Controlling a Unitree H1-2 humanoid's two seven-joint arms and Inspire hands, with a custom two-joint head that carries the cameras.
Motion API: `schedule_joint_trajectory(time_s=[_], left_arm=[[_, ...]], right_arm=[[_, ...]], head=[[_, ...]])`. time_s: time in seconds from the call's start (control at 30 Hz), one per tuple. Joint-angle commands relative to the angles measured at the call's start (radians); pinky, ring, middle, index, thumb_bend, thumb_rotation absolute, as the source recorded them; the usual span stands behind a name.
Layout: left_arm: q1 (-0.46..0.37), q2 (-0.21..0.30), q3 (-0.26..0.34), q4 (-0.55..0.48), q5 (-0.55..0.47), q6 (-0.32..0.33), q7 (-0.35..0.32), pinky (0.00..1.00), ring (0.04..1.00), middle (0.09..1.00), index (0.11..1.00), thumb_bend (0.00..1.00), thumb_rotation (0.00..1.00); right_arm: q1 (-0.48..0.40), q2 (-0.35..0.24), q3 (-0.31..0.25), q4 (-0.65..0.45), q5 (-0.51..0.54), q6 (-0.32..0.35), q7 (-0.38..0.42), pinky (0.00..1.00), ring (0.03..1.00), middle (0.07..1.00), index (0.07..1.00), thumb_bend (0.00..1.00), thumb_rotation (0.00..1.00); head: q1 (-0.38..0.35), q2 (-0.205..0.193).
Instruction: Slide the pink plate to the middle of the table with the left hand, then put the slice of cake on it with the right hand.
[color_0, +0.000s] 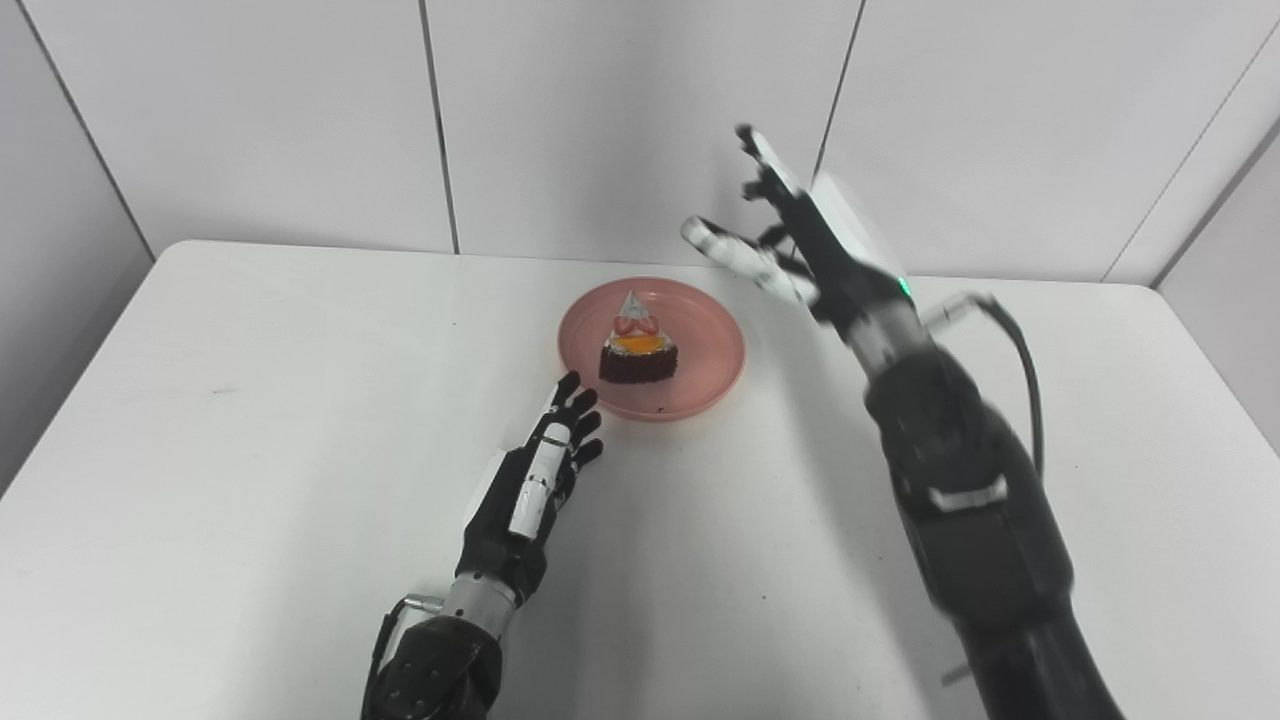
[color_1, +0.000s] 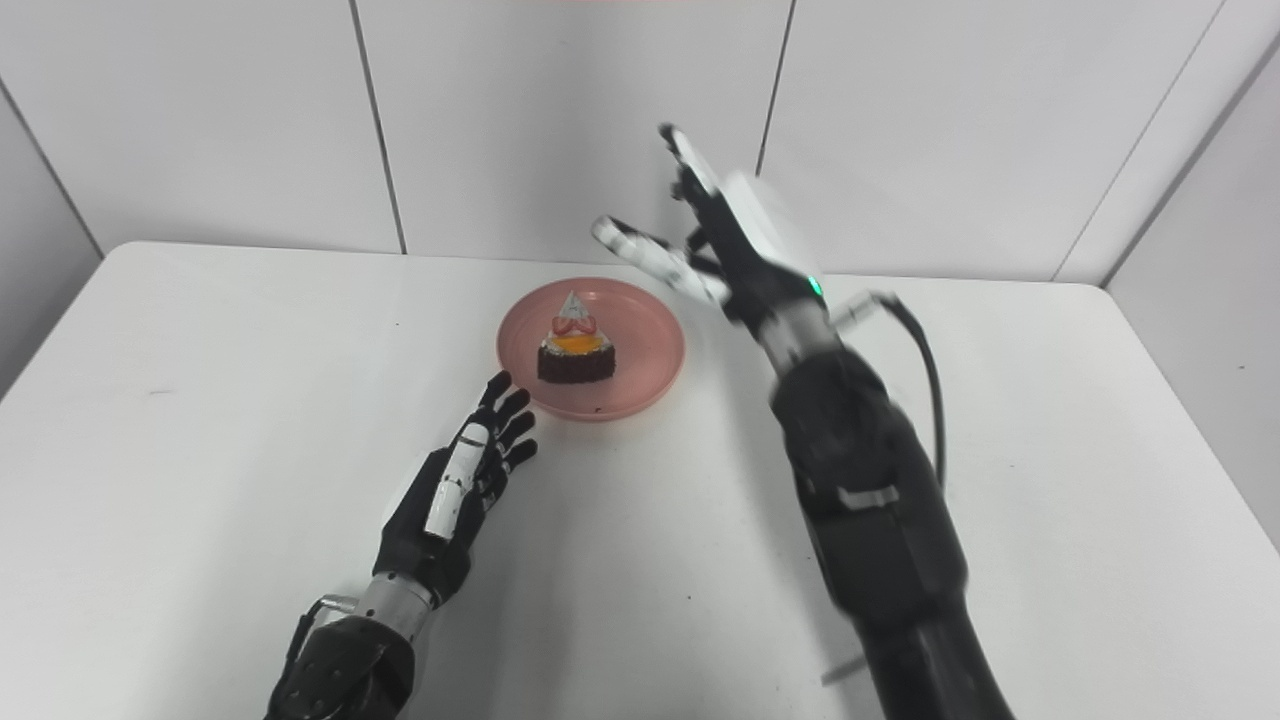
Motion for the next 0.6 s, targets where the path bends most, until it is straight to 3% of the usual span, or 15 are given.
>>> schedule_joint_trajectory(time_s=[0.0,0.1,0.2,0.27,0.43,0.57], left_arm=[[0.025,0.019,0.01,0.024,0.001,0.014,-0.003,0.96,0.969,0.984,0.988,0.43,1.0],[0.026,0.028,0.013,0.026,0.006,0.004,-0.008,0.95,0.967,0.982,0.986,0.43,1.0],[0.028,0.035,0.015,0.031,0.008,-0.011,-0.007,0.95,0.962,0.978,0.98,0.44,1.0],[0.029,0.038,0.015,0.032,0.011,-0.015,-0.003,0.95,0.96,0.975,0.976,0.44,1.0],[0.036,0.041,0.014,0.028,0.014,-0.024,-0.004,0.95,0.963,0.977,0.976,0.44,1.0],[0.041,0.045,0.01,0.021,0.024,-0.03,-0.003,0.96,0.968,0.979,0.977,0.45,1.0]], right_arm=[[0.042,0.01,-0.036,0.003,0.076,-0.129,-0.081,0.92,0.981,0.999,1.0,0.68,1.0],[0.126,0.035,-0.066,0.028,0.168,-0.224,-0.124,0.96,0.997,1.0,1.0,0.68,1.0],[0.189,0.058,-0.089,0.06,0.278,-0.356,-0.142,0.98,1.0,1.0,1.0,0.6,1.0],[0.218,0.068,-0.093,0.066,0.317,-0.406,-0.145,0.99,1.0,1.0,1.0,0.56,1.0],[0.25,0.07,-0.085,0.055,0.318,-0.43,-0.15,0.97,0.997,1.0,0.996,0.46,1.0],[0.271,0.083,-0.08,0.01,0.309,-0.375,-0.149,0.98,0.995,0.998,0.991,0.42,1.0]], head=[[-0.001,0.0],[-0.01,0.001],[-0.012,0.001],[-0.013,0.001],[-0.014,0.005],[-0.013,0.009]])
